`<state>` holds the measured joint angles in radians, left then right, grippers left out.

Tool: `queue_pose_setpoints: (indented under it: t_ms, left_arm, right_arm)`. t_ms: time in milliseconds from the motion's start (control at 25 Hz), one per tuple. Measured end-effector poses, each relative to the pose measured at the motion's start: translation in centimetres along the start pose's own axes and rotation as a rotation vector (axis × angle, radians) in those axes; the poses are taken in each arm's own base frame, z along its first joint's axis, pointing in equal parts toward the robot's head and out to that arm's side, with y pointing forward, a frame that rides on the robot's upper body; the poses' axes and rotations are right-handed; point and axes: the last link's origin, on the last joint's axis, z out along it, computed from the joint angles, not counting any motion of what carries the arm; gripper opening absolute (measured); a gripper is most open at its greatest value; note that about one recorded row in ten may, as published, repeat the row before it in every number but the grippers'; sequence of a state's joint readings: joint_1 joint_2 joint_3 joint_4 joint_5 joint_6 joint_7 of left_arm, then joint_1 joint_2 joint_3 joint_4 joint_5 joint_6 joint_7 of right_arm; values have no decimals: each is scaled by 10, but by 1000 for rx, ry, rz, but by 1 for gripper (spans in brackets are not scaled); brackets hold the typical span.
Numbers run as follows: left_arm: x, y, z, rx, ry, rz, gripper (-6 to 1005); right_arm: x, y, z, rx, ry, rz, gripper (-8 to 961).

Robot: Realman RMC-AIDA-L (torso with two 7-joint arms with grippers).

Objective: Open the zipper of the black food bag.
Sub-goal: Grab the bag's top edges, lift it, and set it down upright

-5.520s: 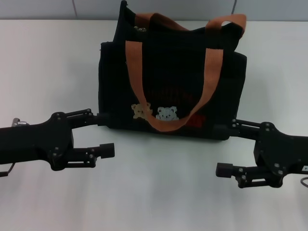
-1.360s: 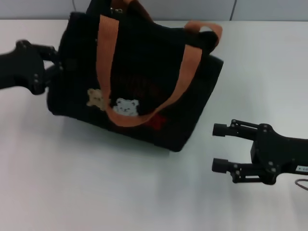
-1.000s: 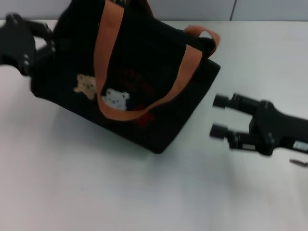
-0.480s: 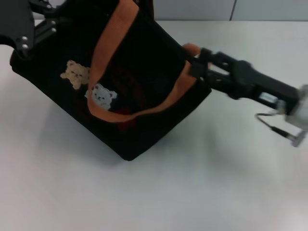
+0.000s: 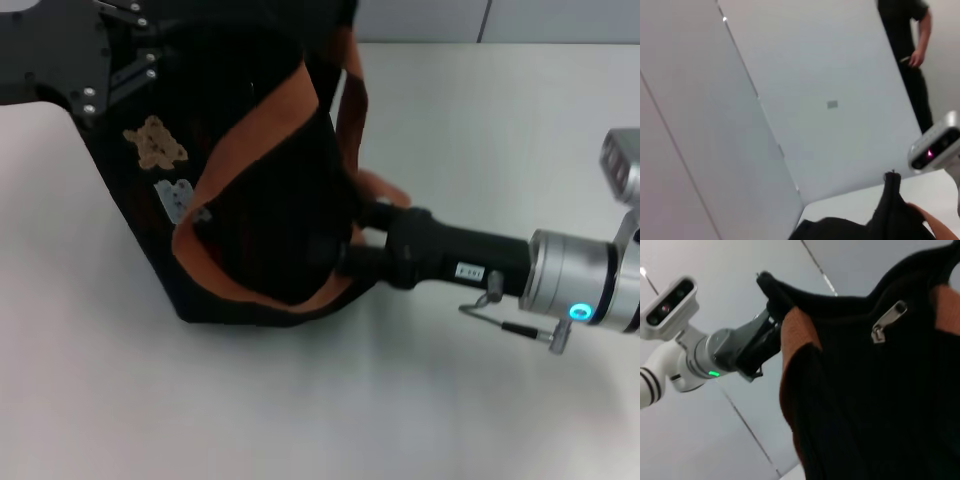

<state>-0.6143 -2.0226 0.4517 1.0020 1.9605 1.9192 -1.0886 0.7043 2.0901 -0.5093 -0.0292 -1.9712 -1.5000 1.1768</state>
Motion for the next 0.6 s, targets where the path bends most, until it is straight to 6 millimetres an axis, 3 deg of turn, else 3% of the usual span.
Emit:
queue_pose_setpoints:
  t_ms: [240,600]
  left_arm:
    - [0,10,7,-23,29,7,96]
    - [-22,39,15,-50,63,-12,92]
  right_arm:
    - [7,3,1,1,-2,-4,822]
    - [6,0,-41,45,-61,31,822]
